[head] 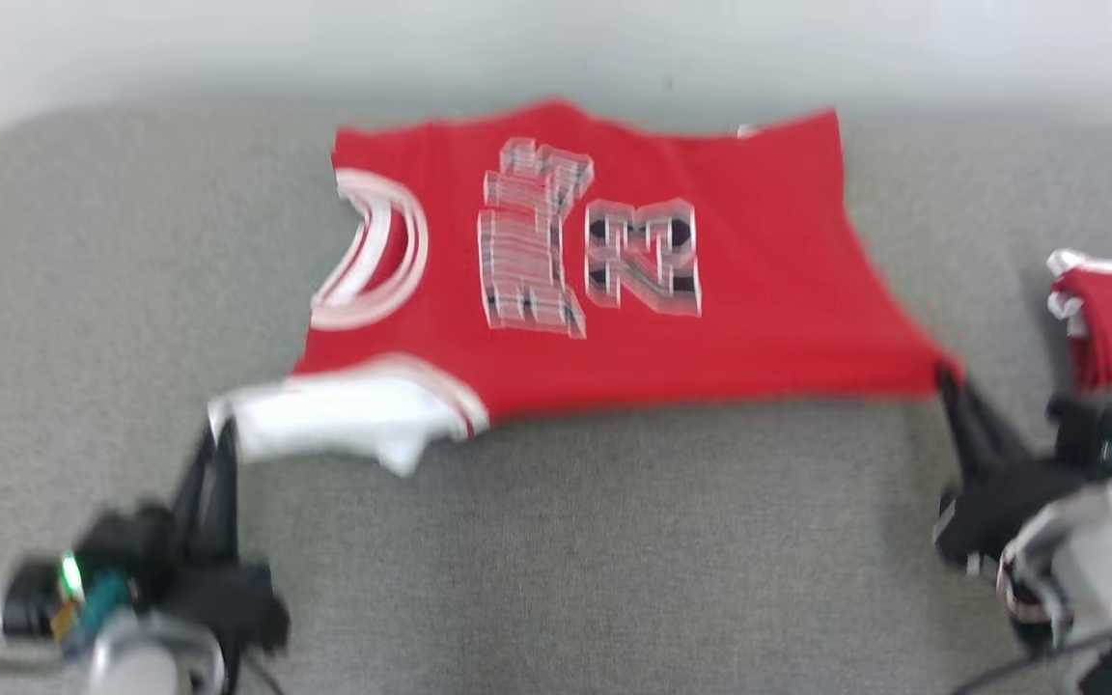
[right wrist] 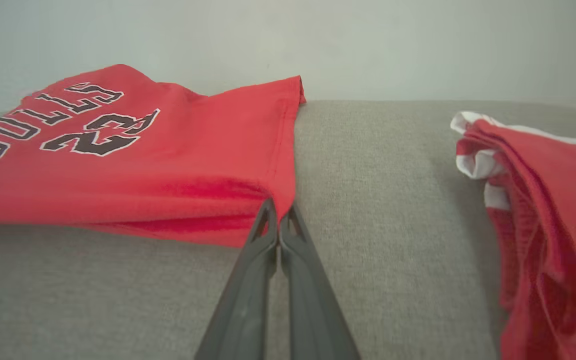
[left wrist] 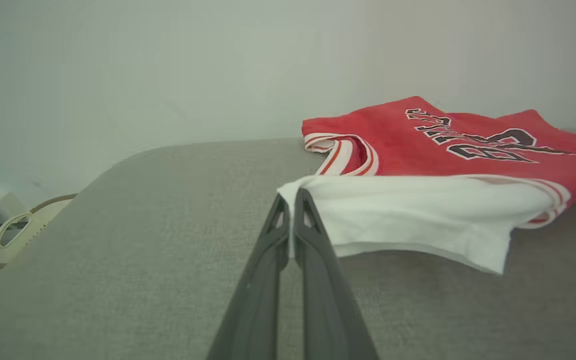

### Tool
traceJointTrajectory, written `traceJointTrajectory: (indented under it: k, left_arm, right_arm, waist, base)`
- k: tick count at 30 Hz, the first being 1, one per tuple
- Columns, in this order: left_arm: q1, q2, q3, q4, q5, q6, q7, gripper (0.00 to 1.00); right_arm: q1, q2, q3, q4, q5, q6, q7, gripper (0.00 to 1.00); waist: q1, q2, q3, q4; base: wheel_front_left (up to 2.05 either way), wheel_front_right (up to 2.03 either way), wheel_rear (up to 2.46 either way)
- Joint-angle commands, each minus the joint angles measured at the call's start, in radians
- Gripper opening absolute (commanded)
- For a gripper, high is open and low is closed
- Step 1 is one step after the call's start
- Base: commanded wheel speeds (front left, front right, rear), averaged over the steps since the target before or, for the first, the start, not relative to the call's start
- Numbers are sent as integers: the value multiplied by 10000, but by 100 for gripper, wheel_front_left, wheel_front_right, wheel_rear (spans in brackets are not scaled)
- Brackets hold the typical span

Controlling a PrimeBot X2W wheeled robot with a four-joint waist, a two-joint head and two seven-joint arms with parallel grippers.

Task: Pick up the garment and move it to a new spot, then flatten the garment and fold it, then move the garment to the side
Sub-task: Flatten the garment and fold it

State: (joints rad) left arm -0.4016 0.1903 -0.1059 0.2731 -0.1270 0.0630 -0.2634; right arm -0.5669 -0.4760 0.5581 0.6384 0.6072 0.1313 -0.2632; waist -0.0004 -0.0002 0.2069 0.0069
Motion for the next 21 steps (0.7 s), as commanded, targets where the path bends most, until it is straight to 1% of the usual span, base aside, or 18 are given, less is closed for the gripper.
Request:
traceJointTrajectory:
  k: [1, 5, 10, 12, 15, 18, 21]
  left_arm:
    - [469, -96, 199, 56, 92, -18, -15, 0]
    - [1751, -548, 416, 326, 344, -219, -13, 0]
    - [2933, -899, 632, 633, 517, -378, -15, 0]
    - [3338, -984, 816, 710, 496, -308, -13, 0]
    - [3851, -1125, 962, 757, 532, -322, -13, 0]
    - [4320, -1198, 1235, 701, 418, -216, -15, 0]
    - [4697, -1286, 1279, 685, 416, -277, -13, 0]
  right_arm:
    - [405, -152, 145, 72, 324, -11, -13, 0]
    - [1382, -383, 810, 193, 1033, -11, -11, 0]
    - [2218, -631, 1442, 345, 1617, -11, -13, 0]
    - [2516, -673, 1613, 376, 1723, -11, -13, 0]
    - [2867, -703, 1659, 386, 1939, -12, -11, 0]
    - [3212, -672, 1668, 377, 2038, -12, -13, 0]
    - [3504, -595, 1582, 376, 2047, -12, -13, 0]
  waist:
    - [4, 2, -999, -46]
    - [4, 2, -1514, 3]
    - [4, 2, -1955, 96]
    - [4, 2, -2069, 138]
    - [4, 2, -2220, 225]
    - [4, 2, -2358, 320]
    - [4, 2, -2456, 415]
  base:
    - [0, 0, 0]
    - [0, 0, 0]
    - [0, 0, 0]
    - [0, 0, 0]
    - [0, 0, 0]
    - [0, 0, 0]
    - [0, 0, 0]
